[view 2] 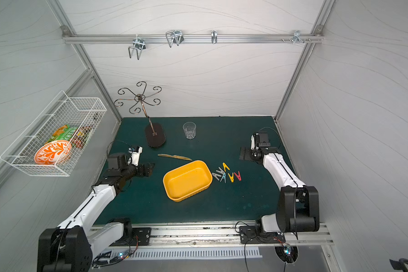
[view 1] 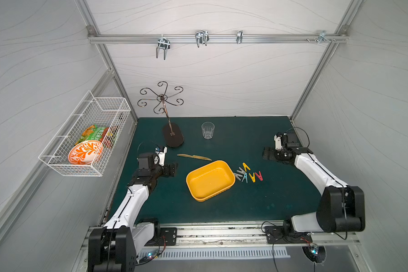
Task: Take the clothespins out of the storage box
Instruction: Reset both arms
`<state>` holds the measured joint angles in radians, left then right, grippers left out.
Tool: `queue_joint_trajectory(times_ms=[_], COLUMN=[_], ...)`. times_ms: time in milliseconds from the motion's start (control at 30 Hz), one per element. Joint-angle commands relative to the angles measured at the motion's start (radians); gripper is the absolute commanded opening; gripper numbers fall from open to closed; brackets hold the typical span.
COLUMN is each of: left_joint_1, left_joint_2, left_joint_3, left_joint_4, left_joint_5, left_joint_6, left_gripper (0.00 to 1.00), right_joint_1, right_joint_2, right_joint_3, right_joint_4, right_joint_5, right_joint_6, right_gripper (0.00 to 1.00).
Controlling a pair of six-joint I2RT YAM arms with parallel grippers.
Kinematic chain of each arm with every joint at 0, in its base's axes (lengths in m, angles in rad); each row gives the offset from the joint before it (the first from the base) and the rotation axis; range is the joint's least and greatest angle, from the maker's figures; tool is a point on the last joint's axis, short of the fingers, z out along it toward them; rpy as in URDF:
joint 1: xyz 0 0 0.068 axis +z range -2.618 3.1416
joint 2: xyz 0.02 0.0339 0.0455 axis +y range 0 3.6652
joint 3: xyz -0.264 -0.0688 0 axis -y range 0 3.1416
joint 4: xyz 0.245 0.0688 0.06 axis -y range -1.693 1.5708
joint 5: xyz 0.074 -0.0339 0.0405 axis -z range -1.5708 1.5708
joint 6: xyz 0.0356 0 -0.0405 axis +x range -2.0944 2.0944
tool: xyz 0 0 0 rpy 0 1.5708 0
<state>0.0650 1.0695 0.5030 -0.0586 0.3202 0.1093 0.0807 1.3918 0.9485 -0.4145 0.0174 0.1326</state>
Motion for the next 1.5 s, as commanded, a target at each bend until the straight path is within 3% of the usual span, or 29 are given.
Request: queue_joint_trajectory(times_ms=[0,100,267,467,700,933,1133,1467], left_joint_1=[0.015,0.016,0.007,0.016,0.018,0.015,-0.001,-0.018], left_joint_2=[0.026,0.022,0.056,0.187,0.27,0.339,0.367,0.459], left_joint_3=[-0.058,-0.119,-0.171,-0.16,-0.119,-0.142,-0.179,-0.134], left_joint_4=[0.264,0.404,0.489,0.687,0.738,0.866,0.956,0.956], left_joint_5=[-0.011,-0.034,-0.079,-0.102,-0.103,-0.094,-0.112,-0.146], left_joint_6=[-0.049,-0.075,-0.08,-0.091,-0.069,-0.082,-0.064,-0.061], left_gripper=[0.99,0.99,0.99,0.99,0.99,0.99,0.99,0.99], right_joint_1=[-0.032,-0.064,-0.105,-0.135,-0.139,-0.073,-0.005,-0.008], right_joint_2=[-0.051,-0.122,-0.203,-0.16,-0.018,0.106,0.174,0.178], right_joint_3=[-0.106,-0.242,-0.417,-0.536,-0.52,-0.504,-0.492,-0.49], right_joint_4=[0.188,0.366,0.595,0.818,1.018,1.146,1.177,1.176], right_joint_5=[-0.021,-0.056,-0.123,-0.156,-0.237,-0.165,-0.091,-0.087], right_joint_6=[-0.074,-0.104,-0.124,-0.133,-0.073,-0.1,-0.162,-0.156], right_gripper=[0.99,0.99,0.99,0.99,0.99,0.99,0.99,0.99])
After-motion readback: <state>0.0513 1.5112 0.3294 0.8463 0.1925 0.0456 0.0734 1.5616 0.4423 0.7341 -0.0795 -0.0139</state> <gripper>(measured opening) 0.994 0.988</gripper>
